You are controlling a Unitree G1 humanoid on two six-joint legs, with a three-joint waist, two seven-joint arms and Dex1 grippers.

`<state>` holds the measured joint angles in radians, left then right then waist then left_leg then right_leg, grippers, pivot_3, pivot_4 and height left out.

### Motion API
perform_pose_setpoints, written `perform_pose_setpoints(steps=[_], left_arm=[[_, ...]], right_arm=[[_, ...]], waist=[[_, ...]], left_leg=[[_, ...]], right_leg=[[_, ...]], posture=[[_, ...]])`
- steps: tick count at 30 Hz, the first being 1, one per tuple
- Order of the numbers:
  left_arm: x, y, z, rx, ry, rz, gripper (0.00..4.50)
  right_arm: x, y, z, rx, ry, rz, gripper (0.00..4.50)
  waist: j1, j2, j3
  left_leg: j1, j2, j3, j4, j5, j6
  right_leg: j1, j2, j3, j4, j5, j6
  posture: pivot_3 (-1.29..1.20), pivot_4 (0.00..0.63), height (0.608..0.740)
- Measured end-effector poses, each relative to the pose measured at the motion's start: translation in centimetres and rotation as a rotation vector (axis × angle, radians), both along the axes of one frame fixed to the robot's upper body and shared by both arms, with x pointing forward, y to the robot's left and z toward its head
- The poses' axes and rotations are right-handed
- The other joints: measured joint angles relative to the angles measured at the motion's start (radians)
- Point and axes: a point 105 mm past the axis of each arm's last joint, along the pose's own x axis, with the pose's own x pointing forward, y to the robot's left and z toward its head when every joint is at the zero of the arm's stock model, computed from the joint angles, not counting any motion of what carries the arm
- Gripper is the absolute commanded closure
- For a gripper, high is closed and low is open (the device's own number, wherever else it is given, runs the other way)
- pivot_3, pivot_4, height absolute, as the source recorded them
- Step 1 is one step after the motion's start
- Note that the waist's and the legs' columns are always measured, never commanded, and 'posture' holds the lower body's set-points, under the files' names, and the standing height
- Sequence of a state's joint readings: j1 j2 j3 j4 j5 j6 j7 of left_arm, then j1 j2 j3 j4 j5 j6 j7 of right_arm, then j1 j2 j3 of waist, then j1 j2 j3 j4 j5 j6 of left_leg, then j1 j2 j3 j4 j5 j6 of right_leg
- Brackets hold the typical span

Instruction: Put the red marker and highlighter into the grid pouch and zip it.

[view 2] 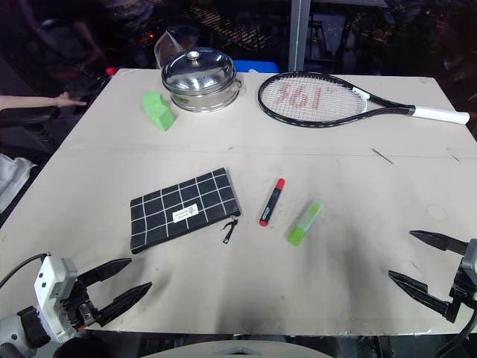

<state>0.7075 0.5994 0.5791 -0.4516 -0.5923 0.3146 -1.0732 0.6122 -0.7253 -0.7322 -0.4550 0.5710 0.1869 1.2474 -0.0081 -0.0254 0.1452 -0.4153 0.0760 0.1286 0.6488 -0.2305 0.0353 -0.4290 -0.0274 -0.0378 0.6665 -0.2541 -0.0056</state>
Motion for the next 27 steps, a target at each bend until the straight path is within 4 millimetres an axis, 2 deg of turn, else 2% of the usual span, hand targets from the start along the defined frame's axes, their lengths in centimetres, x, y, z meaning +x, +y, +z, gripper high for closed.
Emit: perform_pose_setpoints(steps=[3,6,8,10,13,14,17,19,22,25,27], left_arm=[[0.8,0.2,0.4,0.006,-0.036,0.020,0.01],[2.7,1.0,1.8,0.049,-0.145,0.068,0.01],[3.2,2.8,2.0,0.166,-0.206,0.089,0.01],[3.2,5.4,1.9,0.357,-0.273,0.093,0.01],[2.6,6.9,1.4,0.614,-0.370,-0.026,0.01],[2.5,7.2,0.9,0.703,-0.402,-0.081,0.01],[2.9,7.5,-0.1,0.826,-0.478,-0.161,0.01],[4.6,7.0,0.1,0.920,-0.611,-0.233,0.01],[6.4,6.5,0.3,0.971,-0.704,-0.271,0.01],[8.5,5.5,0.4,0.990,-0.779,-0.297,0.01],[10.1,4.1,0.4,0.976,-0.828,-0.328,0.01]], right_arm=[[0.3,0.7,0.2,0.021,-0.018,0.019,0.00],[1.4,4.8,1.4,0.094,-0.083,0.173,0.00],[1.6,6.9,1.9,0.122,-0.085,0.272,0.00],[1.4,9.1,2.1,0.151,-0.057,0.382,0.00],[1.0,10.8,2.6,0.166,-0.044,0.474,0.00],[1.0,11.1,2.7,0.167,-0.043,0.488,0.00],[1.0,11.4,2.6,0.173,-0.042,0.493,0.00],[1.1,11.6,2.6,0.178,-0.040,0.495,0.00],[1.0,11.6,2.3,0.183,-0.032,0.483,0.00],[0.9,11.4,2.0,0.177,-0.028,0.469,0.00],[0.8,11.2,1.8,0.173,-0.024,0.453,0.00]], waist=[[0.000,0.000,0.000],[-0.003,0.001,-0.001],[-0.007,0.001,-0.001],[-0.005,0.000,-0.001],[0.003,0.000,-0.002],[0.008,-0.001,-0.002],[0.023,-0.002,-0.003],[0.038,0.000,-0.006],[0.047,0.005,-0.009],[0.048,0.009,-0.012],[0.050,0.010,-0.012]], left_leg=[[0.000,0.000,0.000,0.000,0.000,0.000],[0.001,0.000,-0.002,0.000,0.000,0.000],[0.001,0.000,-0.001,0.000,0.000,0.001],[0.000,0.000,-0.001,-0.001,0.003,0.004],[-0.001,-0.001,-0.001,-0.002,0.002,0.006],[-0.001,-0.001,-0.001,-0.002,0.001,0.006],[-0.001,-0.002,0.000,-0.001,-0.002,0.004],[-0.001,-0.002,0.001,-0.001,-0.002,0.004],[0.000,-0.002,0.001,-0.001,-0.002,0.004],[0.001,-0.002,0.001,-0.001,-0.002,0.004],[0.001,-0.002,0.001,0.000,0.001,0.008]], right_leg=[[0.000,0.000,0.000,0.000,0.000,0.000],[0.001,0.001,-0.001,0.000,0.001,-0.001],[0.001,0.001,0.000,0.000,0.001,-0.001],[0.001,0.002,-0.001,0.000,0.001,-0.001],[0.001,0.000,-0.001,-0.004,0.003,-0.005],[0.001,-0.002,-0.001,-0.004,0.003,-0.005],[0.001,-0.004,-0.002,-0.004,0.003,-0.005],[0.002,-0.008,-0.005,-0.004,0.003,-0.005],[0.004,-0.008,-0.006,-0.004,0.003,-0.005],[0.006,-0.008,-0.008,-0.004,0.003,-0.005],[0.007,-0.008,-0.009,-0.004,0.003,-0.004]], posture=[[0.00,0.150,0.740],[0.00,0.150,0.740],[0.00,0.150,0.740],[0.00,0.150,0.740],[0.00,0.150,0.740],[0.00,0.150,0.740],[0.00,0.150,0.740],[0.00,0.150,0.740],[0.00,0.150,0.740],[0.00,0.150,0.740],[0.00,0.150,0.740]])
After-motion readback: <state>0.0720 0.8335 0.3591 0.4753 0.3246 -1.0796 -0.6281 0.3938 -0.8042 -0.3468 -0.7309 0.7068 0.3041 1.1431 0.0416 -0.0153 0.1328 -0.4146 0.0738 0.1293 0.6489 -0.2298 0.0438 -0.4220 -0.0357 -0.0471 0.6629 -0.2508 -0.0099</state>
